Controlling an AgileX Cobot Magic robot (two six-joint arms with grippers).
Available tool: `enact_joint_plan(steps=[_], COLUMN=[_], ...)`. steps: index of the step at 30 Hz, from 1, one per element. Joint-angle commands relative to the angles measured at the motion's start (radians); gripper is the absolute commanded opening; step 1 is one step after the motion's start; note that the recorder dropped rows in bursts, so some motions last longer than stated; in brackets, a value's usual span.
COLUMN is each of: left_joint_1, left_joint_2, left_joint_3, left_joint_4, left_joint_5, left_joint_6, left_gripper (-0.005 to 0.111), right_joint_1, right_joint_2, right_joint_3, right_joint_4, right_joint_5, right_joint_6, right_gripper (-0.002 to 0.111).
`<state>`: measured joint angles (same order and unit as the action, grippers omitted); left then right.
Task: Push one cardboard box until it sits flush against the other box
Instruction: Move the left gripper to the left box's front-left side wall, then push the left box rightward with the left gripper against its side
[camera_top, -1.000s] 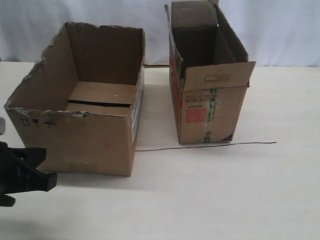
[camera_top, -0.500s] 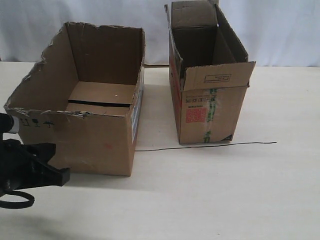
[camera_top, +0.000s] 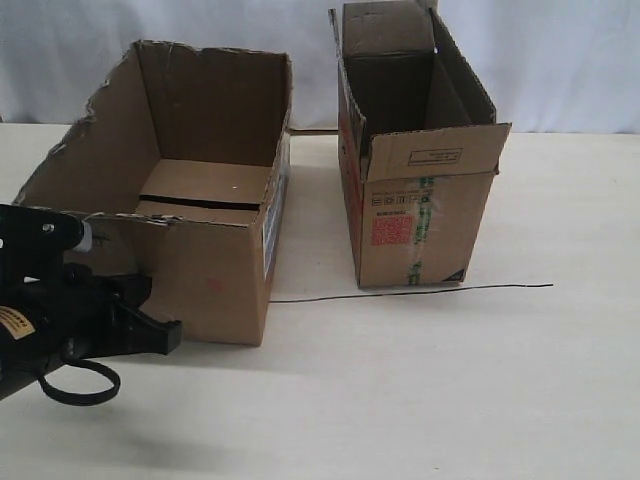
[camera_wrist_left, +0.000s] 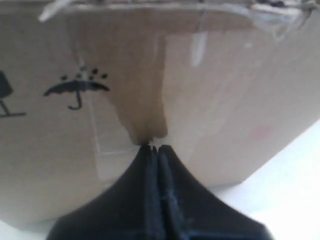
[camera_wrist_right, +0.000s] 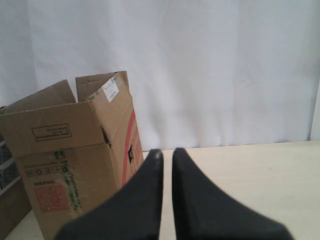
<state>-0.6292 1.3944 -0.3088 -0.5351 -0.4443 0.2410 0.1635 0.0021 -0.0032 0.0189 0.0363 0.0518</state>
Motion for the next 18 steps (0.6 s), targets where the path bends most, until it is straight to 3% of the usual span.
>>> enact_joint_plan(steps=[1,18], left_joint_1=[-0.004,-0.004], left_joint_2=[0.034,0.135], left_joint_3=[-0.025,-0.125], left_joint_4=[0.048,0.053], left_joint_5=[-0.032,-0.069], left_joint_6=[-0.013,-0.011], left_gripper=[0.0,0.0], right_joint_1=[0.0,0.0], right_joint_2=[-0.002,-0.002], right_joint_3=[0.003,0.003], right_joint_4=[0.0,0.0], right_joint_5=[-0.005,-0.005], right_joint_6=[-0.002,-0.002], right_gripper=[0.005,0.005])
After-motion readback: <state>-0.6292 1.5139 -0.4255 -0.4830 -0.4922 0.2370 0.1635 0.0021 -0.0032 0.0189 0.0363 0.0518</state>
